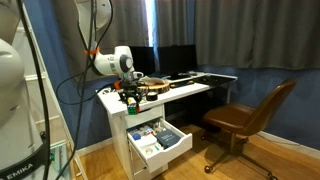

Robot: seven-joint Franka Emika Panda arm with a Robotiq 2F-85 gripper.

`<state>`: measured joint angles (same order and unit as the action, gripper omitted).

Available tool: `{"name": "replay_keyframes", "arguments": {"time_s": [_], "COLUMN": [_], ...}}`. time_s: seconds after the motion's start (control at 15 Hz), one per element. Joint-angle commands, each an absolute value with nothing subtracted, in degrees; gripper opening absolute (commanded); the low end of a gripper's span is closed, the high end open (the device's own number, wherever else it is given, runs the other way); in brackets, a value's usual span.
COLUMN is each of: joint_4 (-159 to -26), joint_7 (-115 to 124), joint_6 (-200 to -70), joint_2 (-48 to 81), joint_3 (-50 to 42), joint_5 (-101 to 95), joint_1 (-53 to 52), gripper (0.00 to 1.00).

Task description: Put the rubik's cube in the open drawer on the left

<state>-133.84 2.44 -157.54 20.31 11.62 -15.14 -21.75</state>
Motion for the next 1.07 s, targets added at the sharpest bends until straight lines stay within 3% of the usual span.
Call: {"name": "replay_keyframes", "arguments": {"time_s": [0.0,0.27,0.33,1.0], "joint_4": [-133.54,-133.07,-133.07,-122.73], "joint_7": [1.32,0.27,0.24,-26.84], "joint_6": [-157.69,-157.66,-157.66,-164.35], "joint_2": [20.75,21.01,21.01,37.67], "joint_3": [11.63,11.66,11.67,16.21], "joint_5": [-15.23,-15.40,-15.42,-16.65], "joint_1": [-21.57,-21.44,-21.44,-13.20], "gripper": [0.62,0.62,0.37,0.37]}}
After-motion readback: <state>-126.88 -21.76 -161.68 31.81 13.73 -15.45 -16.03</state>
